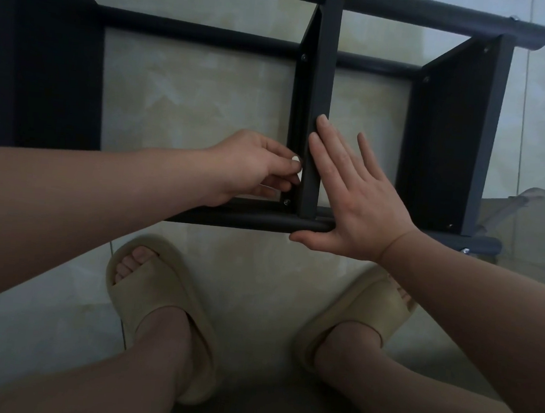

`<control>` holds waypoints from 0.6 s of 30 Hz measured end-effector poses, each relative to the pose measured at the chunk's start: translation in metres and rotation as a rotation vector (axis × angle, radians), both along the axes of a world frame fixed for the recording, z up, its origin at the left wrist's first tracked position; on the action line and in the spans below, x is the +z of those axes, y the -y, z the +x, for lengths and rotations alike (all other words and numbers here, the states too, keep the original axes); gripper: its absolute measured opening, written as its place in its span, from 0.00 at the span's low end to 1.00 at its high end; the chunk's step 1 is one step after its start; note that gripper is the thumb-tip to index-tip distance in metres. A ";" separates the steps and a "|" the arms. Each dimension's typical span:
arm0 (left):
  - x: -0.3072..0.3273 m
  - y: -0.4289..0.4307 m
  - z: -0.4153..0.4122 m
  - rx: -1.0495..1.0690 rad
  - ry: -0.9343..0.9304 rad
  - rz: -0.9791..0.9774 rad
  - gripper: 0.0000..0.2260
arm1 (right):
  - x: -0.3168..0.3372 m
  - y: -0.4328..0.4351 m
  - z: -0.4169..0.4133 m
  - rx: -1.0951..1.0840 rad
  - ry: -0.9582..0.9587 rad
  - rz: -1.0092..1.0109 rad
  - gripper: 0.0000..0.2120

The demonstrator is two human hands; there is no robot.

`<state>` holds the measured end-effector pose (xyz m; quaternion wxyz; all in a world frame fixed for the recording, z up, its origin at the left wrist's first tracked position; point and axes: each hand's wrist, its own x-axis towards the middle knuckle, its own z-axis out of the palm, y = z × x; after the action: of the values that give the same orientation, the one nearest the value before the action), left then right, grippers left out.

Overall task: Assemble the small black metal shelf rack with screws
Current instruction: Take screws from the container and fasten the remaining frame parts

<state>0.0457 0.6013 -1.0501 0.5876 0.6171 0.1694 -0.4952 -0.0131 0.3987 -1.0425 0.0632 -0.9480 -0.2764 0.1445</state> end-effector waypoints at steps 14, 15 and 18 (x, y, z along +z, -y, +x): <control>-0.001 -0.002 -0.001 -0.060 0.049 0.042 0.03 | -0.004 0.001 -0.001 0.029 0.094 -0.043 0.53; -0.001 -0.002 -0.001 -0.048 0.055 0.040 0.03 | -0.004 0.001 -0.001 0.030 0.092 -0.037 0.53; -0.002 -0.001 0.000 0.005 0.053 0.018 0.03 | -0.003 0.001 -0.001 0.023 0.076 -0.015 0.54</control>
<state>0.0460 0.6027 -1.0519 0.5875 0.6350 0.1597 -0.4755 -0.0144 0.3981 -1.0459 0.0439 -0.9500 -0.2883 0.1114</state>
